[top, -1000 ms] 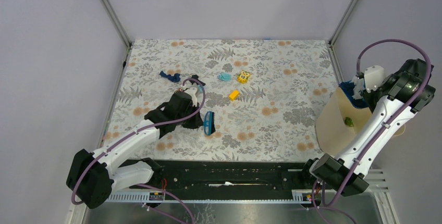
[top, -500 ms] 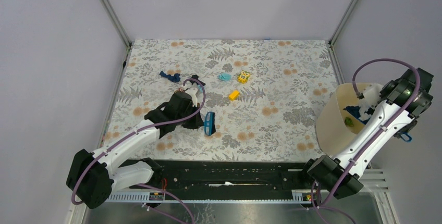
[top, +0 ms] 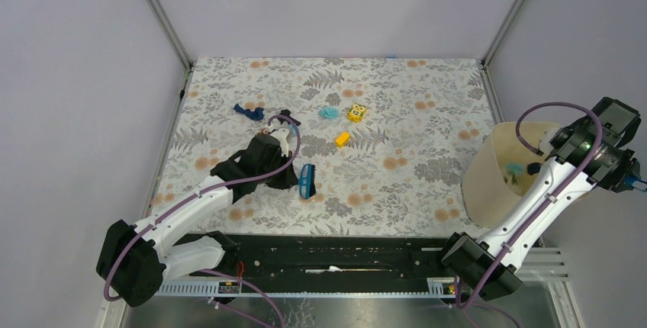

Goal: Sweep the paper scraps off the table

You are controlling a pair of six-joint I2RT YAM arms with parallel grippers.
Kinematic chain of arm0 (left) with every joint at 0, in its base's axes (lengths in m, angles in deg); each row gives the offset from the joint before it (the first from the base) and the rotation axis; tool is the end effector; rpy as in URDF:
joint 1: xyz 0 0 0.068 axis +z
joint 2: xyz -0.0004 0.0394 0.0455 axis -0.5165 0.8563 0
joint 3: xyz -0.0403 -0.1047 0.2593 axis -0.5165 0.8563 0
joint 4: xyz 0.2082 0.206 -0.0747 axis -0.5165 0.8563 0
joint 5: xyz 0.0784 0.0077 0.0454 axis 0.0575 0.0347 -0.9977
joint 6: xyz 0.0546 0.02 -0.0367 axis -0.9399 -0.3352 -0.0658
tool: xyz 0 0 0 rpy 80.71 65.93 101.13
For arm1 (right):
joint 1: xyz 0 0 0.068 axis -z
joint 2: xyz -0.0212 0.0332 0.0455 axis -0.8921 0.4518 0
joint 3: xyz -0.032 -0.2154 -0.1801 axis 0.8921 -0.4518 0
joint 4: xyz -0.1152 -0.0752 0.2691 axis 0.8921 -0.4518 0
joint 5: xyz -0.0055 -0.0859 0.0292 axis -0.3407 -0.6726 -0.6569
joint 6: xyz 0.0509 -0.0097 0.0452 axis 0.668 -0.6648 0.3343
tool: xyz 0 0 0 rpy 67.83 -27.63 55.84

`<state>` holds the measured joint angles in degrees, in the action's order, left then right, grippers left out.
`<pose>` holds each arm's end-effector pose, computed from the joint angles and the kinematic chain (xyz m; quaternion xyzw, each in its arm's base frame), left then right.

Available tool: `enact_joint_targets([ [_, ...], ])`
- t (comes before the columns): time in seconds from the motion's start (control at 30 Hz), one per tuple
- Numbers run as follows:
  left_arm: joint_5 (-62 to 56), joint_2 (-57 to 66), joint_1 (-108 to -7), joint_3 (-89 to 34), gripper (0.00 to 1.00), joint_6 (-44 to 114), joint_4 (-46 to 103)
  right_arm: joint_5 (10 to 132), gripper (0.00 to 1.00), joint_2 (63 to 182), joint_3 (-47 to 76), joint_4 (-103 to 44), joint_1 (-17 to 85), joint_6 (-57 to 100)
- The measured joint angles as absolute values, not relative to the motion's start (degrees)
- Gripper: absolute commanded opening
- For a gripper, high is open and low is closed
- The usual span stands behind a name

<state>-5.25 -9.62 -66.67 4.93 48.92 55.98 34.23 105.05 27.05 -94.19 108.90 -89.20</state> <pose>0.2134 -0.1600 0.2080 0.0980 0.9255 -0.2285 0.2858 0.1412 -0.1841 0.4518 0.3360 -0.8207 0.4467 0.1187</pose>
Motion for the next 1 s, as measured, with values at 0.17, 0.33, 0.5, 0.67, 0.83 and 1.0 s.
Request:
enact_joint_targets([
  [0.17, -5.1, -9.6, -66.7, 4.9, 0.00, 48.9, 56.1, 33.9, 0.00, 102.1, 23.2, -93.0, 108.9, -91.8],
  [0.33, -4.9, -9.6, -66.7, 4.9, 0.00, 48.9, 56.1, 34.5, 0.00, 101.7, 22.7, -90.8, 108.9, -91.9],
  [0.5, -4.8, -9.6, -66.7, 4.9, 0.00, 48.9, 56.1, 41.2, 0.00, 110.8, 37.7, -90.8, 108.9, -85.2],
  [0.67, -4.4, -8.8, -66.7, 4.9, 0.00, 48.7, 56.0, 52.8, 0.00, 118.9, 53.2, -90.8, 108.5, -74.0],
  [0.83, -4.1, -8.3, -66.7, 4.9, 0.00, 48.7, 55.7, 61.7, 0.00, 119.9, 54.0, -96.4, 98.8, -61.9],
  [1.0, -4.2, -8.4, -66.7, 4.8, 0.00, 48.8, 55.7, 67.4, 0.00, 119.3, 47.6, -99.3, 80.5, -49.8],
])
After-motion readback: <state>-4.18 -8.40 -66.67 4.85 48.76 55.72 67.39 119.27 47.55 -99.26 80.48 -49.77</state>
